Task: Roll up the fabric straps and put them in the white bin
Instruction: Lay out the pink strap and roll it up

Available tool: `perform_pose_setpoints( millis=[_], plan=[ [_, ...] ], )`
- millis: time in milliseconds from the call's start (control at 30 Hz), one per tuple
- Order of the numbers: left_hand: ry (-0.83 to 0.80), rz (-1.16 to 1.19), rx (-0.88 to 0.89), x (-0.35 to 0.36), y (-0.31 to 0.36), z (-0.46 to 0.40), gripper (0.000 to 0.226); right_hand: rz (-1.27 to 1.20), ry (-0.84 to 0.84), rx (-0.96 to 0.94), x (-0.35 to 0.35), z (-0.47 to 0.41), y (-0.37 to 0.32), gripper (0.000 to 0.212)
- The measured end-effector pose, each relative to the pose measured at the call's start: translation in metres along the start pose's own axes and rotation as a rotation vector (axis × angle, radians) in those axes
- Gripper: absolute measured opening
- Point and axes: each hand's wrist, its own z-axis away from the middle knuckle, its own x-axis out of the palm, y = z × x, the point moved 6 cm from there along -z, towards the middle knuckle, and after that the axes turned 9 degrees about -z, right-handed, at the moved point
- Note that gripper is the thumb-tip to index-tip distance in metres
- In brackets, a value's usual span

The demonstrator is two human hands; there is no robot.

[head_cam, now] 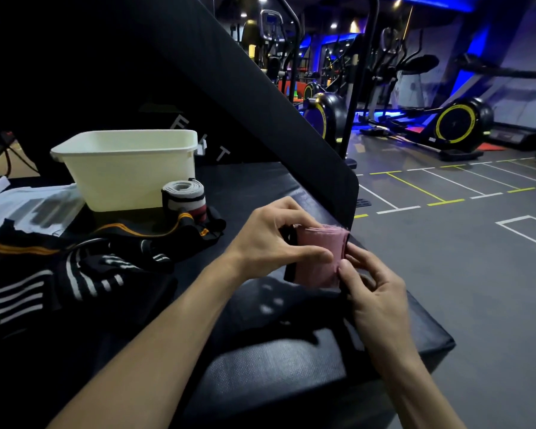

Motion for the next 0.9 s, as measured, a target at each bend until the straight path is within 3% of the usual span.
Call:
perform_pose_setpoints(
  millis=[100, 267, 500, 567, 733, 900],
  plan=[
    [0.033, -0.039, -0.019, 0.003, 0.003, 0.0, 0.037, 0.207, 0.007, -0.089, -0.001, 0.002, -0.005, 0.03],
    [0.111, -0.191, -0.049, 0.004, 0.01, 0.002, 0.043, 0.332, -0.08, -0.036, 0.016, 0.011, -0.004, 0.057],
    [0.171, -0.349, -0.054, 0.014, 0.022, 0.005, 0.046, 0.355, -0.018, -0.053, 0.013, 0.009, -0.01, 0.047],
    [0.135, -0.333, -0.043, 0.014, 0.025, 0.004, 0.042, 0.345, 0.028, -0.019, 0.011, 0.008, -0.009, 0.05],
    [0.018, 0.018, -0.134, 0.002, 0.015, -0.001, 0.024, 0.3, 0.157, -0.021, -0.007, 0.0, -0.012, 0.067],
    [0.003, -0.111, -0.105, -0.014, 0.014, -0.002, 0.009, 0.287, 0.169, -0.045, -0.007, 0.002, -0.014, 0.076]
  ],
)
